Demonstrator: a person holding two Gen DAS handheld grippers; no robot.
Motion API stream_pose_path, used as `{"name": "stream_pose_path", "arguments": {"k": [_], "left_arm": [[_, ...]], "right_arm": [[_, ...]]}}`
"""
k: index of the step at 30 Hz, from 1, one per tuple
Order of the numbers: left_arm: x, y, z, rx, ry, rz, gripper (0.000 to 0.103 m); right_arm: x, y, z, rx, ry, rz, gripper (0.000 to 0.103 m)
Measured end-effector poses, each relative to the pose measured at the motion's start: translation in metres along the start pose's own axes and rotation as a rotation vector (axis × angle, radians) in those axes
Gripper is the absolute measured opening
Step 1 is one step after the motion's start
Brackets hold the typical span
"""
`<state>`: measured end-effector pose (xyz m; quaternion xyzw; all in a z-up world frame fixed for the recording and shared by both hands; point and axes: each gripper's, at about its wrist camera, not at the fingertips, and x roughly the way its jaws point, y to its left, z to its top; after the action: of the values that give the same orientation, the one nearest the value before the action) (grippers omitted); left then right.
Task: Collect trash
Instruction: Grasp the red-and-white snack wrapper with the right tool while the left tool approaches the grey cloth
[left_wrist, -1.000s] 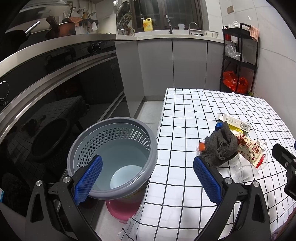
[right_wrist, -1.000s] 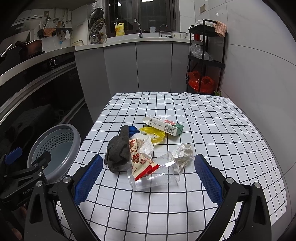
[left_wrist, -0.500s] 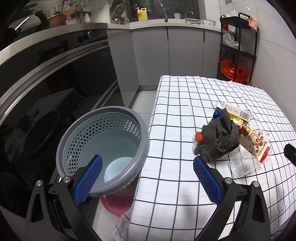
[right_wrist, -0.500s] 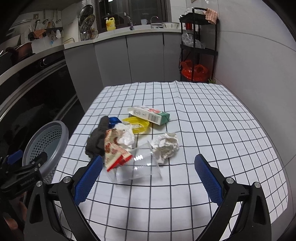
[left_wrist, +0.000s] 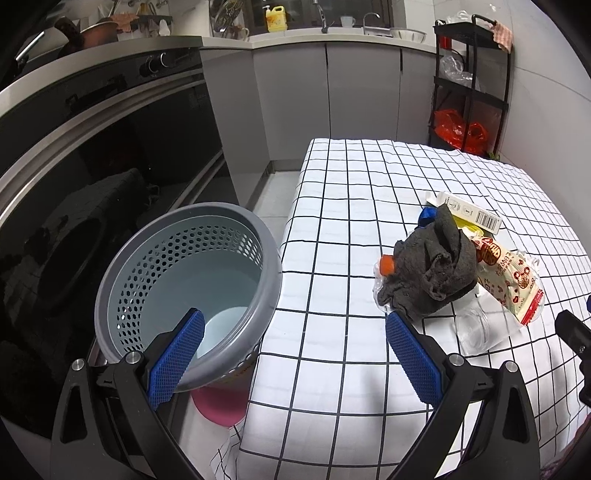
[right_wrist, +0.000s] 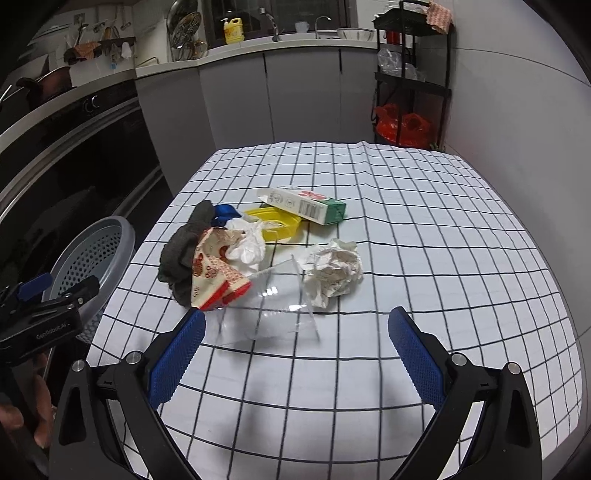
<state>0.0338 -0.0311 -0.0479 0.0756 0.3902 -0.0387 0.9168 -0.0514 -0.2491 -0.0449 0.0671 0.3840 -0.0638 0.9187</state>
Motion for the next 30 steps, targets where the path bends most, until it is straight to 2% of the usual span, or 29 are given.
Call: {"name": "stream_pose_path", "arguments": {"k": [10,17,21,23,26,28,30], "left_arm": [[0.007,-0.001,0.002,-0.006,0.012,0.001,0.096],[0.007,0.002,0.003,-0.008,0.009,0.008,0.096],[0.008,0.003,0.004,-0.009,0.009,0.009,0.096],[0.007,0.003,0.004,-0.009,0.009,0.008,0.096],[0.007,0.002,0.003,-0.005,0.004,0.006,0.096],[0.006,0.001,0.003,0.0,0.001,0.006,0.096],[0.005,0.0,0.002,0.003,-0.005,0.004,0.096]], "right_arm": [[0.024,0.034,0.023,-0.13,-0.016,-0.023,0.095],[0.046,0.05,0.028,-0.207,0.007,-0.053,0.094],[0.048,0.057,0.029,-0.244,-0.011,-0.073,0.094],[0.047,0.061,0.029,-0.26,-0.026,-0.076,0.088],[0.048,0.066,0.028,-0.284,-0.014,-0.082,0.066],[0.052,0.067,0.026,-0.293,0.011,-0.071,0.047],[0.054,0.067,0.026,-0.294,0.024,-0.063,0.035]]}}
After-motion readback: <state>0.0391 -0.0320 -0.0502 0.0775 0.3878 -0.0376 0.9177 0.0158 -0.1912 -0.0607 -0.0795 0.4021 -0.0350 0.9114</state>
